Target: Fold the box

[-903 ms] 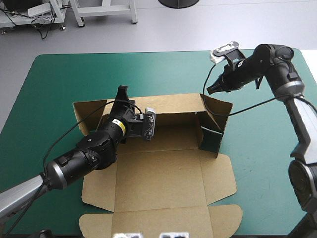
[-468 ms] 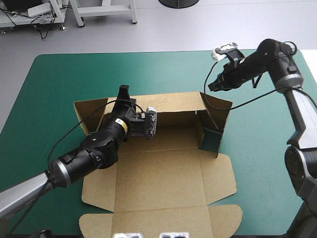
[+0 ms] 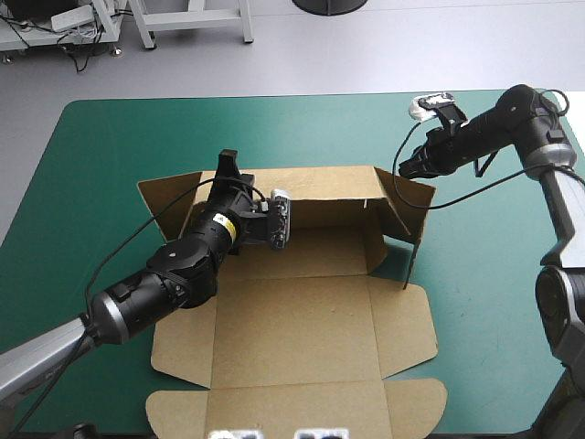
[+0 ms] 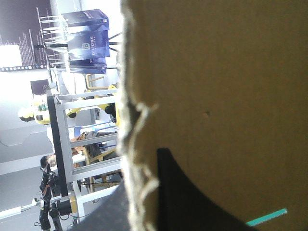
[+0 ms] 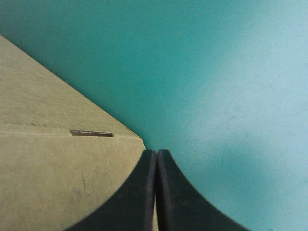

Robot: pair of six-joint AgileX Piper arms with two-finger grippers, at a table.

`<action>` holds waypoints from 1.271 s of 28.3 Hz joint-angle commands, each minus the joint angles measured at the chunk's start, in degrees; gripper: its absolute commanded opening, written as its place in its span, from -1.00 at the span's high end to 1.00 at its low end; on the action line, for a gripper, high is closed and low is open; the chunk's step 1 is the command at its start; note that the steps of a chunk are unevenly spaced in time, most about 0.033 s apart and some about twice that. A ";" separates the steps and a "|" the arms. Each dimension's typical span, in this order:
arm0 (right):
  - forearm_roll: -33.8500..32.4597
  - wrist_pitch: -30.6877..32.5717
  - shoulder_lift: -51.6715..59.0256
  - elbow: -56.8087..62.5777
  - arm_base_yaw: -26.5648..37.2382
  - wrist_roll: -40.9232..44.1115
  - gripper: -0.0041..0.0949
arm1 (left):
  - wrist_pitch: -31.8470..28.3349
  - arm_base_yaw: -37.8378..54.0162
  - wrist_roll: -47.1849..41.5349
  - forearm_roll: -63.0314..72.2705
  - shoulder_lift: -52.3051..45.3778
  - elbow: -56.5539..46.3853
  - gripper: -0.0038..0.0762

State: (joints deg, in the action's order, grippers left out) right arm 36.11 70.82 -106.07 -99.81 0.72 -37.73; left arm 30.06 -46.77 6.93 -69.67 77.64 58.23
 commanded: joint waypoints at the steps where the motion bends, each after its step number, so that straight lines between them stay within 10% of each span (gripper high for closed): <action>1: 2.97 1.08 3.60 -0.75 0.53 -0.92 0.95 | -0.81 -0.51 -0.44 0.91 -3.37 3.89 0.88; 22: 6.05 -4.79 17.11 20.63 0.53 -15.82 0.95 | -0.51 -0.51 6.22 7.67 -3.43 3.66 0.88; 36: 25.38 -21.71 28.14 44.03 0.43 -45.51 0.95 | -1.24 -0.51 8.94 9.38 -3.43 0.09 0.88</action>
State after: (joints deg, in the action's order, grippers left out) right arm 55.34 49.33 -80.86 -55.79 0.72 -79.07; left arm 30.06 -46.88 15.92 -59.96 75.92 57.24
